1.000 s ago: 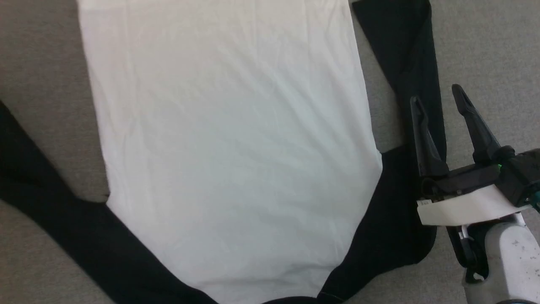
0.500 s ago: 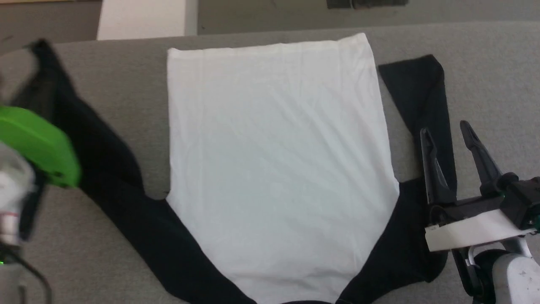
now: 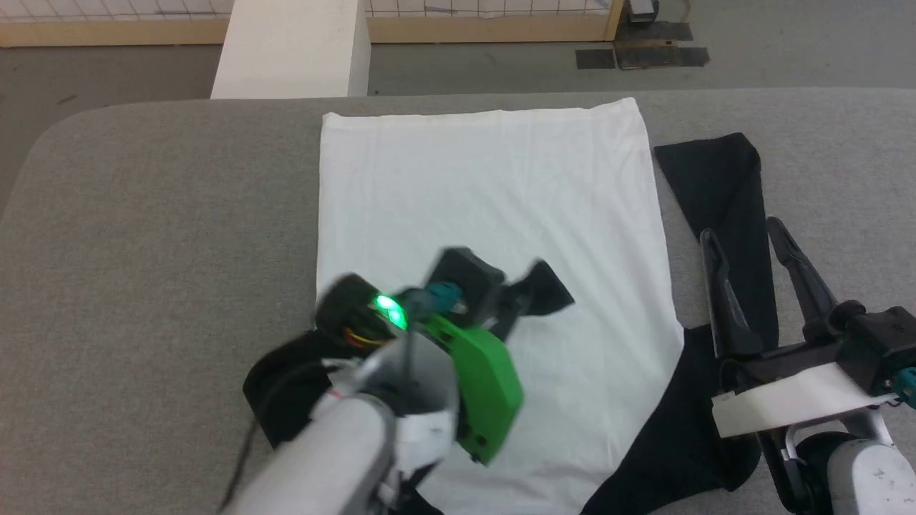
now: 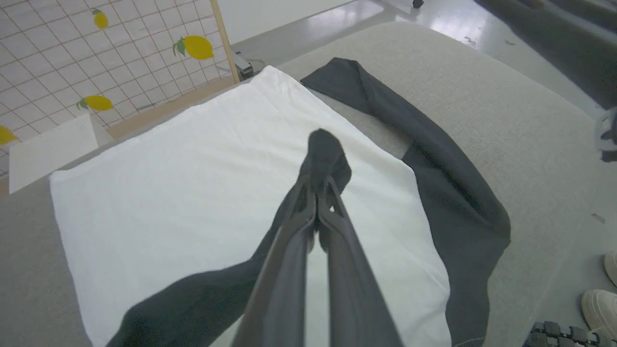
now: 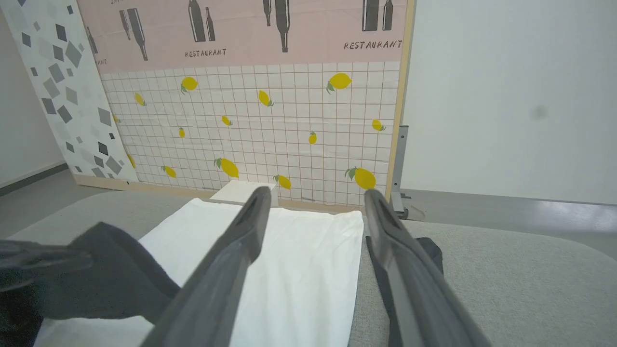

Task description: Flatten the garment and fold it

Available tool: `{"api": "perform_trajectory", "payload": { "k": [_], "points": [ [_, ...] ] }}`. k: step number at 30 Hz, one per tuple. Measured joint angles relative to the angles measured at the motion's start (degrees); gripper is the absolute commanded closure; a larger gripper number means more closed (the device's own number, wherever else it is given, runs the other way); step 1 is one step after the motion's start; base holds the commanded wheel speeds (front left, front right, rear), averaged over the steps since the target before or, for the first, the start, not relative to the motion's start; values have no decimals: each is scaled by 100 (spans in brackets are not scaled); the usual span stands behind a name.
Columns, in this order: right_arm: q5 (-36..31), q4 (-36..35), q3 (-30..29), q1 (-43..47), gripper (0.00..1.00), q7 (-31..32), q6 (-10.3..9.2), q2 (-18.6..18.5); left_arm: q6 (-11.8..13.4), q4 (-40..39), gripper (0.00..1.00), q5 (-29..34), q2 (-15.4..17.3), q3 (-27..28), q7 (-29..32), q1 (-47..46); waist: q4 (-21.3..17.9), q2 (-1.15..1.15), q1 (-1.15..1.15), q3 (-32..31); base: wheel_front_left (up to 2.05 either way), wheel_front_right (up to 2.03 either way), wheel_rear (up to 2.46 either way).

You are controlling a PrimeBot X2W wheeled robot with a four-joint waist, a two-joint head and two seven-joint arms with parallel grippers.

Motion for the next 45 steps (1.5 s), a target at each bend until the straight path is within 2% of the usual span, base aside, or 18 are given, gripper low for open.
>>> {"api": "perform_trajectory", "payload": {
  "k": [3,8,16,17,18,19,24,29,33,35,38,42,45],
  "points": [
    [3,14,35,1,0,3,0,-2,-134,755,100,53,-272,-412,-100,2,-83,0,0,8,0,0,0],
    [8,16,51,-1,0,27,0,-4,-391,1802,100,104,-523,-956,-224,58,-233,0,0,47,0,0,0],
    [9,45,25,-1,0,37,0,-7,-657,2684,100,44,-870,-1428,-481,125,-309,0,0,151,0,0,0],
    [9,46,25,-1,0,41,0,-7,-677,2763,96,38,-904,-1456,-517,119,-303,0,0,154,0,0,0],
    [11,51,27,-2,0,41,0,-8,-701,2826,42,16,-936,-1486,-559,118,-296,0,0,155,0,0,0],
    [18,57,34,-4,0,42,0,-9,-706,2870,0,-33,-965,-1501,-582,118,-291,0,0,154,0,0,0],
    [26,102,31,-13,0,43,0,-15,-733,2791,0,-401,-1072,-1333,-814,94,-243,0,0,113,0,0,0],
    [41,126,-49,-15,0,70,0,-82,-471,2265,0,-723,-1013,-698,-1220,84,-150,0,0,63,0,0,0],
    [16,193,-170,-86,0,210,0,-177,-74,1872,0,-690,-602,-23,-1815,127,-87,0,0,102,0,0,0],
    [14,314,-256,-259,0,298,0,-234,215,1769,0,-623,-311,459,-2296,166,-70,0,0,165,0,0,0],
    [18,632,-427,-630,0,490,0,-321,475,1744,0,-452,93,1057,-3098,247,-47,0,0,282,0,0,0],
    [115,1226,-625,-1306,0,884,0,-515,567,1862,0,-443,369,1671,-4140,409,-2,0,0,490,0,0,0],
    [215,1670,-769,-1886,0,1282,0,-615,569,1928,0,-454,430,2037,-4486,460,41,0,0,676,0,0,0]
  ]
}}
